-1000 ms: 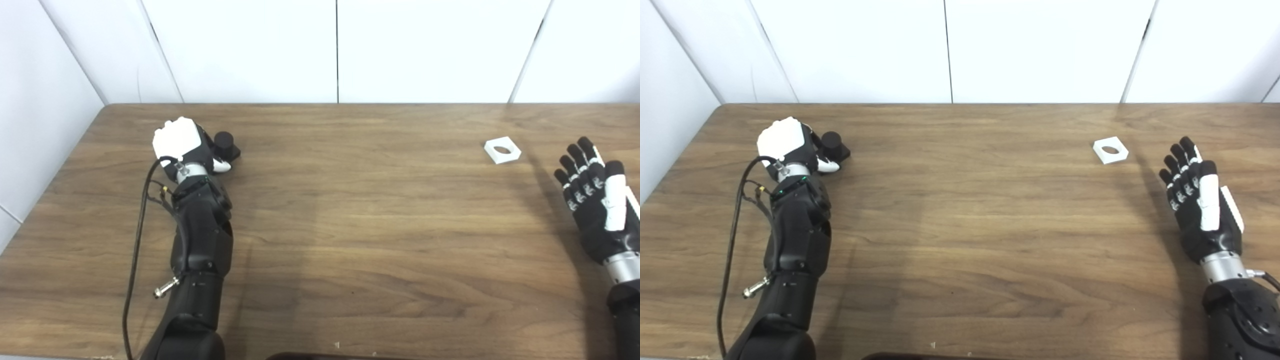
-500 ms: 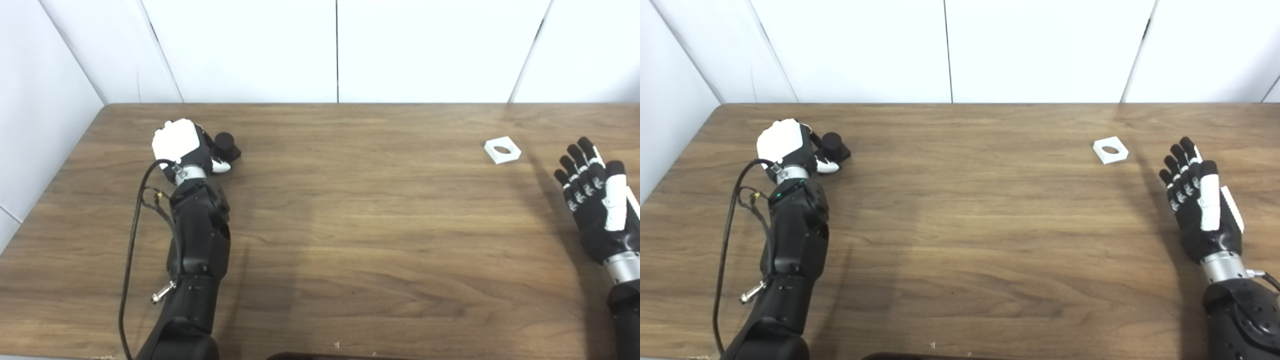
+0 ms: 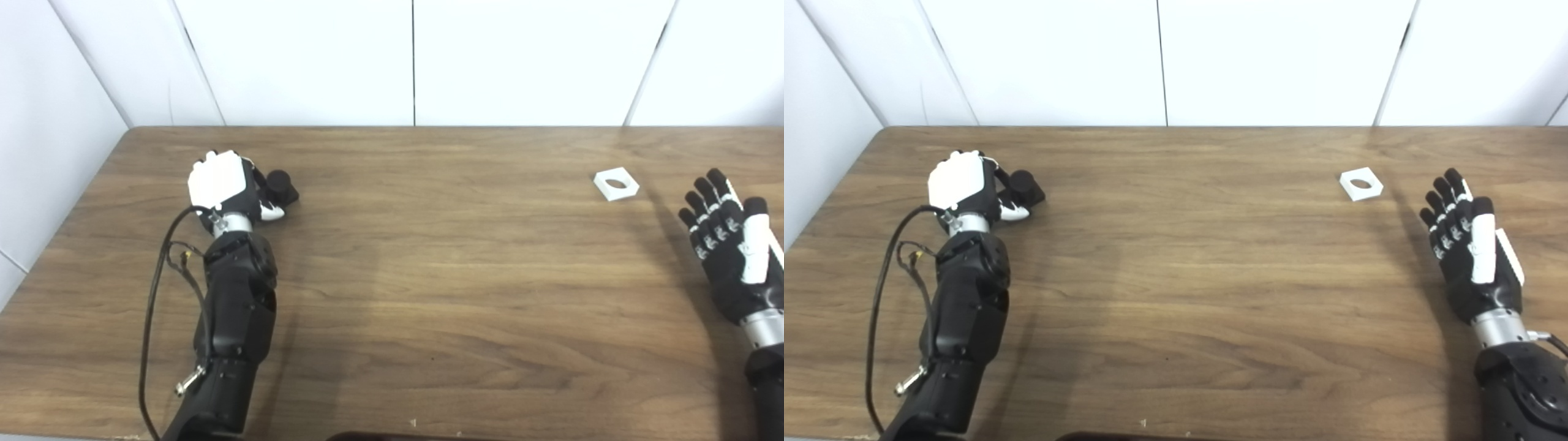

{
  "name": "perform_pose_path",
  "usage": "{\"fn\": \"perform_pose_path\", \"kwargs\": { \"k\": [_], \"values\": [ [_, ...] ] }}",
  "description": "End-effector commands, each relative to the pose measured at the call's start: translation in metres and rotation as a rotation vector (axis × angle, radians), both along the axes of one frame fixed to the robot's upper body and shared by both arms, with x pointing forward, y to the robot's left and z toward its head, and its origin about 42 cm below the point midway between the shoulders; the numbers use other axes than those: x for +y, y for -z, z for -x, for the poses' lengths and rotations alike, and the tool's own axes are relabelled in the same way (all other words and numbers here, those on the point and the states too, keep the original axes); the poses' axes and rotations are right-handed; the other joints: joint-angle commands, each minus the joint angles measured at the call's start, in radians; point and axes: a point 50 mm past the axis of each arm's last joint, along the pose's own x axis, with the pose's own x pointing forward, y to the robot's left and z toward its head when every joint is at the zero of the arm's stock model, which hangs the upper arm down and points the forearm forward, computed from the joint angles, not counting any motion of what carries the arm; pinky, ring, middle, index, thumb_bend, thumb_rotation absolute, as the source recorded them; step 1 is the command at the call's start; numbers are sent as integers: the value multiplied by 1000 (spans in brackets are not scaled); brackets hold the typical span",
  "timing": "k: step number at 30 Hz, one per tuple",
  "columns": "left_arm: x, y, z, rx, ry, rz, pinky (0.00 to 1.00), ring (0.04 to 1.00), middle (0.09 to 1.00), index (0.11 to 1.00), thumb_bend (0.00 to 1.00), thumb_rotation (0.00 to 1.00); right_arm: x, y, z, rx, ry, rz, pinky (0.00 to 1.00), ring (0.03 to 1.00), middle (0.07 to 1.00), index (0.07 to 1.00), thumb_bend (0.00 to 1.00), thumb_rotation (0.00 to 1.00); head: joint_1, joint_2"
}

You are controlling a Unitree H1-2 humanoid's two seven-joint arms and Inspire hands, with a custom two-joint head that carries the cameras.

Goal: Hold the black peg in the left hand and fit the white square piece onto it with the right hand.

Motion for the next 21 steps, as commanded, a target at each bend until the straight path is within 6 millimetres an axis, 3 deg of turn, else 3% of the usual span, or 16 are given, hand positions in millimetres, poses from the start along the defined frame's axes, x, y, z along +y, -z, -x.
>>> {"fn": "perform_pose_path", "kwargs": {
  "k": [1,21],
  "values": [
    [-7,-12,-1,-42,35,3,1000,1000,918,484,519,53,8,50,30,142,14,-68,1000,1000,1000,1000,601,949,0,1],
    [-50,-18,59,-37,246,103,1000,1000,922,492,514,57,15,51,33,148,5,-41,1000,1000,1000,1000,637,941,-26,-2]
  ]
}}
